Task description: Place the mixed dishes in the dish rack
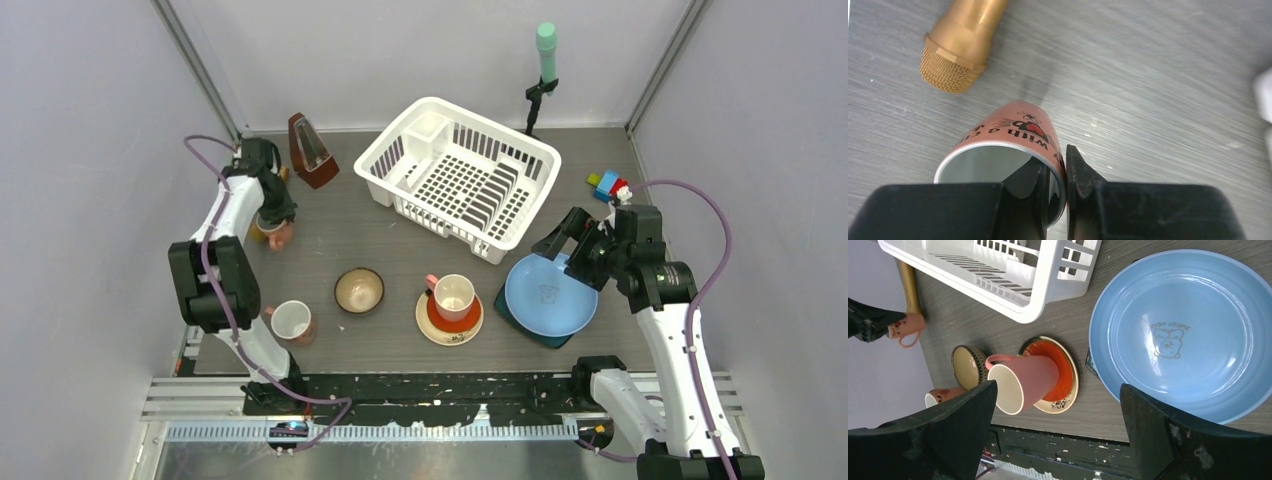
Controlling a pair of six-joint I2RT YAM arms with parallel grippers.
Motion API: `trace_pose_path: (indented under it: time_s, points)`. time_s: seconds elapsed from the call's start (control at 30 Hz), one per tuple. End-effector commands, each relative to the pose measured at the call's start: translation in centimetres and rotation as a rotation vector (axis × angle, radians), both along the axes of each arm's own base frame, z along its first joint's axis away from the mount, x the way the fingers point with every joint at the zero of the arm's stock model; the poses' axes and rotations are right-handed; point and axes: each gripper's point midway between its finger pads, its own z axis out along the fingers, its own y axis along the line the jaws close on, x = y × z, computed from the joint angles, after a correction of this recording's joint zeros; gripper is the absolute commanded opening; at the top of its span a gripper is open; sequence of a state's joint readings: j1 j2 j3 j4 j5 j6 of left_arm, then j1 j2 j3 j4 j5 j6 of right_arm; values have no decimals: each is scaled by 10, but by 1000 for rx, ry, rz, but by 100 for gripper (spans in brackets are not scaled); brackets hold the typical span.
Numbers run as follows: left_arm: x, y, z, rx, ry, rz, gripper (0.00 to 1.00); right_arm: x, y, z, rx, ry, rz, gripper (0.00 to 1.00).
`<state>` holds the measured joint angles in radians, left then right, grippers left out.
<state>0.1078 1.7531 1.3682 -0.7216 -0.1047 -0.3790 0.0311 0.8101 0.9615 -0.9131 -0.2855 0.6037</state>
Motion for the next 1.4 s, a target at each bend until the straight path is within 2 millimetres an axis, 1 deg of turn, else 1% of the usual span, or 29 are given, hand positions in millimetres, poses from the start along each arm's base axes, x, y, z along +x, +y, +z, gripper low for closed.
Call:
trace_pose_path:
  time_s: [0.0,0.07,0.17,0.2,0.3,0.4,0.47,0.53,0.6,0.67,0.77,0.8,0.9,0.97,1.0,1.03,1.07,1.1,1.13,1.17,1.2,1.23,1.27,1.3,1.33,1.37]
  points:
    - [9,-37,107,-157,-250,-134,0,3,9,24,35,-62,44,100]
    - [-1,-61,127,-266,-306,-198,0,3,12,27,46,-70,54,100]
    - [-15,-92,157,-423,-417,-257,0,3,18,30,78,-84,84,100]
    - [-23,-102,172,-474,-468,-275,0,2,21,31,93,-84,93,100]
    - [-42,-133,208,-642,-599,-332,0,4,27,36,123,-103,115,100]
    - [-67,-173,235,-786,-662,-440,0,3,37,44,176,-121,164,100]
    - [-88,-210,246,-851,-648,-548,0,4,42,50,203,-137,186,100]
    - [-107,-242,253,-890,-621,-650,0,5,45,55,223,-153,198,100]
    - [-123,-268,258,-920,-598,-727,0,6,48,61,236,-171,207,100]
    - [-138,-288,264,-949,-592,-805,0,7,49,66,248,-187,214,100]
    - [-156,-304,272,-1041,-561,-866,0,6,52,74,261,-204,228,100]
    - [-159,-308,279,-1085,-574,-893,0,4,53,79,265,-215,239,100]
    - [-167,-316,282,-1189,-554,-921,0,-3,56,91,272,-259,274,100]
    - [-169,-321,280,-1222,-542,-932,0,-6,61,102,306,-291,294,100]
    - [-169,-324,277,-1231,-533,-936,0,-3,64,108,327,-329,314,100]
    - [-169,-328,276,-1235,-529,-940,0,-7,73,114,401,-312,342,100]
    - [-170,-332,276,-1242,-525,-949,0,-5,78,127,444,-358,380,100]
    - [-170,-336,275,-1255,-517,-954,0,-6,84,132,527,-327,386,100]
    - [-172,-341,276,-1274,-512,-962,0,-2,88,146,553,-389,410,100]
    - [-171,-346,277,-1298,-508,-965,0,0,89,149,595,-372,394,100]
    - [-171,-352,283,-1331,-529,-981,0,3,91,154,606,-389,388,100]
    - [-171,-356,286,-1366,-537,-983,0,3,94,159,609,-402,403,100]
    - [-171,-361,290,-1406,-543,-982,0,6,96,159,612,-399,402,100]
    - [-171,-366,294,-1445,-548,-980,0,4,102,163,617,-411,430,100]
    - [-171,-371,298,-1480,-551,-981,0,7,106,162,624,-404,434,100]
    - [-171,-377,299,-1510,-539,-975,0,4,114,165,630,-418,467,100]
